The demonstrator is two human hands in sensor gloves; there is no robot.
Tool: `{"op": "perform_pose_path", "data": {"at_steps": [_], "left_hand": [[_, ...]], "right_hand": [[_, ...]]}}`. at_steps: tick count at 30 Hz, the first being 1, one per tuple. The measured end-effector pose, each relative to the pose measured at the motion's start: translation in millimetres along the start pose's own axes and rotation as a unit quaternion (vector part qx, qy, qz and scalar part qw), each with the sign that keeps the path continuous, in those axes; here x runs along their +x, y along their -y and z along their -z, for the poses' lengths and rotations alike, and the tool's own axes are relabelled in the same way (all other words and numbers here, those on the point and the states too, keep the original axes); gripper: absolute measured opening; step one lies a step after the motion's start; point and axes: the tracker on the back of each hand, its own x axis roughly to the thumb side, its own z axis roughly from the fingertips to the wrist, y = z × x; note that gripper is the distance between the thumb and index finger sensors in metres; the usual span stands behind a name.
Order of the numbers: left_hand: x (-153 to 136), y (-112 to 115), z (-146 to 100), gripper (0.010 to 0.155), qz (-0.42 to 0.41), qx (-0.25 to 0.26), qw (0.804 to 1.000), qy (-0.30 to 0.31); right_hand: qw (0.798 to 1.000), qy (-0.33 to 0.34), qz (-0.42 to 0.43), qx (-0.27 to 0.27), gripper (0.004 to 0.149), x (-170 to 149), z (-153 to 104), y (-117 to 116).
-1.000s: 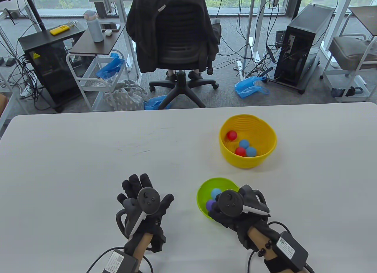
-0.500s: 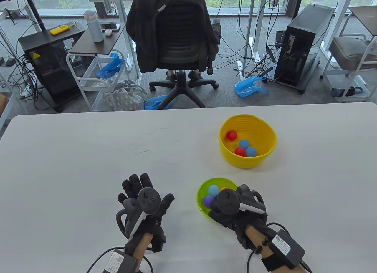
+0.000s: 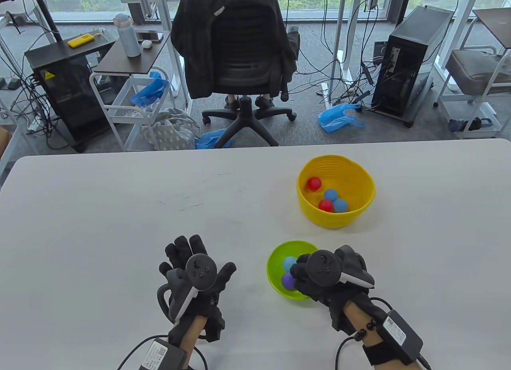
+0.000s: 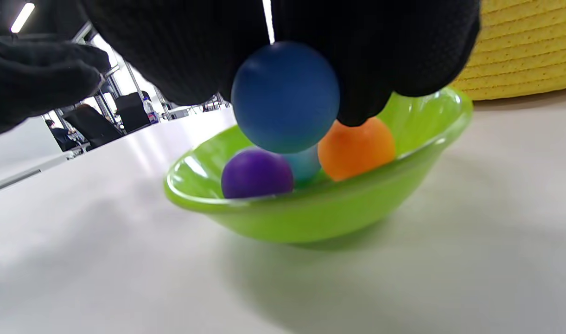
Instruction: Toss ping pong balls into fabric basket
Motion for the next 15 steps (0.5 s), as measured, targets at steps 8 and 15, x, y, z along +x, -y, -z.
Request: {"op": "perform_pose_path", "data": {"at_steps": [8, 15], "left_hand": [[-0.2, -0.4, 0.0, 0.104, -0.001, 0.000, 1.000, -0.001], [-0.3, -0.6, 0.2, 0.104, -0.001, 0.000, 1.000, -0.001]], "right_hand": [[0.984, 0.031, 0.157, -0.081, 0.055, -24.6, -15.3, 30.2], [0.928, 0.044, 0.336, -0.154, 0.053, -54.7, -26.8, 44.7]]}}
